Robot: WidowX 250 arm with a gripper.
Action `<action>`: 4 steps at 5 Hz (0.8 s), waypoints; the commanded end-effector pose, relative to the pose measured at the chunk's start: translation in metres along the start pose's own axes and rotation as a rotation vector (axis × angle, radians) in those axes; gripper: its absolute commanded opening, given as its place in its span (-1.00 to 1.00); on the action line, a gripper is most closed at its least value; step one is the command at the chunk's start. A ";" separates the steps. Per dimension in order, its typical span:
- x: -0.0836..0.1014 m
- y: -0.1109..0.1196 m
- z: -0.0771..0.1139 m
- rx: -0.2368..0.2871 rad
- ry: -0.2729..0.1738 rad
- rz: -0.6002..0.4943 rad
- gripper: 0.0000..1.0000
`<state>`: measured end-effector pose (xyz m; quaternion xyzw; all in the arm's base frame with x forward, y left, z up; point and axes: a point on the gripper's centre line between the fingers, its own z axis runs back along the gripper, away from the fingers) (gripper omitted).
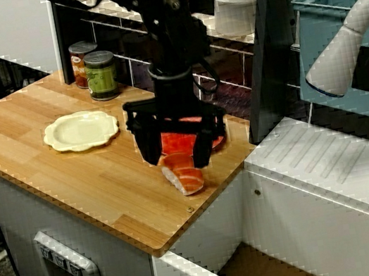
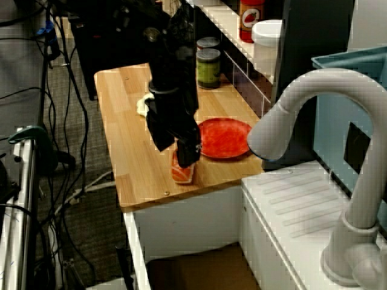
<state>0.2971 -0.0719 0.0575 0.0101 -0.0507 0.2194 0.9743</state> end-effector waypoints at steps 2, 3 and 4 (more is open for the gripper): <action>0.014 -0.003 0.009 -0.020 -0.038 0.050 1.00; 0.011 -0.002 0.011 -0.017 -0.037 0.044 1.00; 0.004 -0.001 0.014 -0.019 -0.039 0.048 1.00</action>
